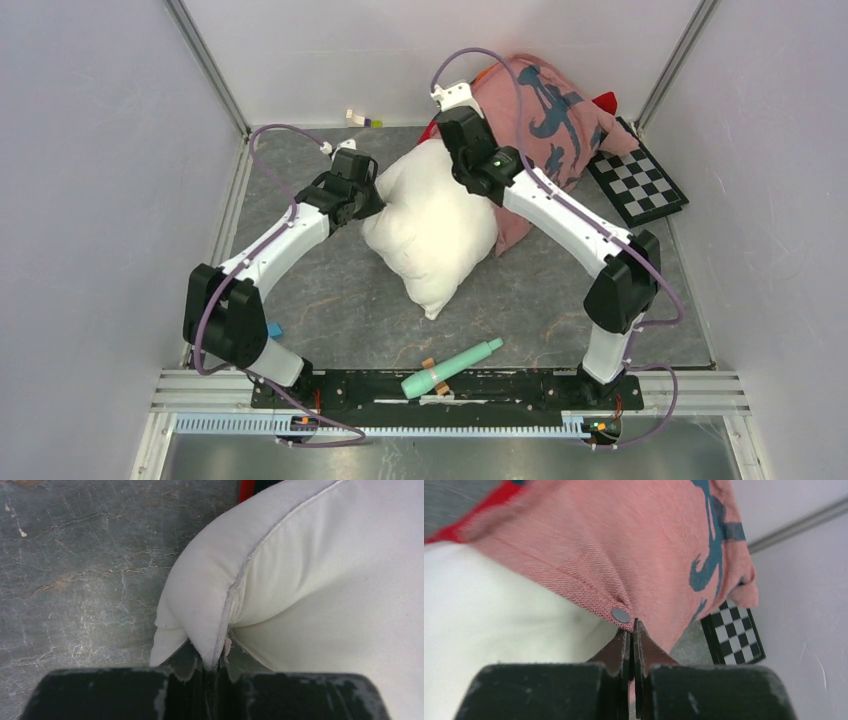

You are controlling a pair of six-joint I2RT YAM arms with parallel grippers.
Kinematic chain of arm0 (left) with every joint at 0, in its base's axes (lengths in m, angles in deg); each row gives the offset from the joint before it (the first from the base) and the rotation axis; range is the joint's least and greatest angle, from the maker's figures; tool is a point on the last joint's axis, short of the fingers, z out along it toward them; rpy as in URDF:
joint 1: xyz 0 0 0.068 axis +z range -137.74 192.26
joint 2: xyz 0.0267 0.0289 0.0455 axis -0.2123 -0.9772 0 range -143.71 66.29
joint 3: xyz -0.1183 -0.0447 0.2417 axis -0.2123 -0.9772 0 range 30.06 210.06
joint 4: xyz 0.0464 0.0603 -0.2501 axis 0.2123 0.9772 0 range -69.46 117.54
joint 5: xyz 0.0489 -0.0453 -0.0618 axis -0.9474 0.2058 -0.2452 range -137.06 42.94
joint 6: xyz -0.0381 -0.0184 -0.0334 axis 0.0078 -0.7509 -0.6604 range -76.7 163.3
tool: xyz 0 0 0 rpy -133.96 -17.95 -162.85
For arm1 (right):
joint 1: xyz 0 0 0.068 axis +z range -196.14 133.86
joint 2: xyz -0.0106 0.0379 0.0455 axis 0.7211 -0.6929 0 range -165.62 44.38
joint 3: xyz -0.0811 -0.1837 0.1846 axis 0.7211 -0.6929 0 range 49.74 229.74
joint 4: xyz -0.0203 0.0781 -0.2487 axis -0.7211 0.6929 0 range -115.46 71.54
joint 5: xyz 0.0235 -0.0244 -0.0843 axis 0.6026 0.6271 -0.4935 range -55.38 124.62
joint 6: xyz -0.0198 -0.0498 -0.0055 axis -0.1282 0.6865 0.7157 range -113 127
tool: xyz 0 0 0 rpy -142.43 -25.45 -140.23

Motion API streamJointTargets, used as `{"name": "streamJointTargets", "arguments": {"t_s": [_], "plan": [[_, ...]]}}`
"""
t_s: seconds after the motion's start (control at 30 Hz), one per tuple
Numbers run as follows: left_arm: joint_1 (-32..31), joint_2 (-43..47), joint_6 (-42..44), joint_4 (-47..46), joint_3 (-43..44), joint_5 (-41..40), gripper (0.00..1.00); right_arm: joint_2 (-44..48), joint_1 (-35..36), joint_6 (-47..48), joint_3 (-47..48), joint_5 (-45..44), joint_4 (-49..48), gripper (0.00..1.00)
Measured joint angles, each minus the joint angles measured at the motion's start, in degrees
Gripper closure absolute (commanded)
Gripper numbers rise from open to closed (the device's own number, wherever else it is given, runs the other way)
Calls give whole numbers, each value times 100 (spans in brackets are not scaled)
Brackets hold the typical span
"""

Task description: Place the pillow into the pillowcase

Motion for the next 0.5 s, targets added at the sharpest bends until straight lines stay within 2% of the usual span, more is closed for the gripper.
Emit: {"name": "streamJointTargets", "arguments": {"t_s": [0.07,0.23,0.3,0.37,0.43,0.5], "plan": [[52,-120,-2,-55,-2,59,98,0,273,-24,315,17,208,100],[114,-514,-168,2,304,214,98,-31,1987,-238,553,400,474,100],[149,-570,-284,90,428,282,98,-87,2393,-326,470,590,599,100],[229,-608,-409,260,546,369,97,-101,2374,-433,315,885,651,100],[326,-682,-546,278,625,433,95,-105,2026,-542,188,1220,636,100],[442,-835,-688,203,743,581,82,-107,1449,-651,133,1565,584,92]]}}
